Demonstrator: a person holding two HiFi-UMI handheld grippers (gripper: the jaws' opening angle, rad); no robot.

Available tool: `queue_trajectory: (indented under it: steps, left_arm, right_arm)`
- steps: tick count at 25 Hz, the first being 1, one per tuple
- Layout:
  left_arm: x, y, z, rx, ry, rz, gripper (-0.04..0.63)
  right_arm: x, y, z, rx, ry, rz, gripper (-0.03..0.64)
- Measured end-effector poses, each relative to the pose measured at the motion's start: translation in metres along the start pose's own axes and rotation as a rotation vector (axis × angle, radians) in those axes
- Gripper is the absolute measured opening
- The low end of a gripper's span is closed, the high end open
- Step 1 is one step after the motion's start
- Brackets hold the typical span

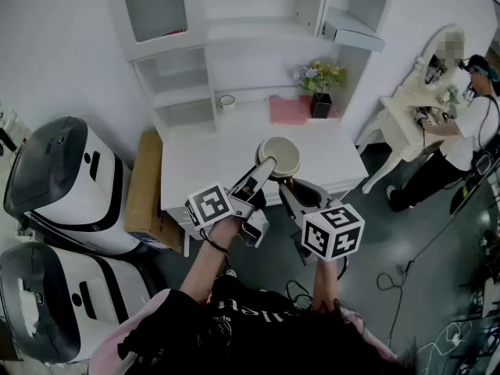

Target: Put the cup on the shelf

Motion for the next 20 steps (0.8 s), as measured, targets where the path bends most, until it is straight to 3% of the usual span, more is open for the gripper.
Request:
queue_trajectory:
  steps: [20]
  left_arm:
    - [-0.034, -0.069, 0.04, -0.044, -0.003, 0.015, 0.341]
  right_arm:
    - [0.075, -0.01, 0.041, -0.025, 0.031, 0.014, 0.092]
Point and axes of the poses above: the fingertips, and each gripper's own axes: x forward along the fingers, z to its left, y out of its underside, the point moved 2 cm from there along -x, backward along the fingers, and after that the axes turned 5 degrees about z, right-handed, at the moved point
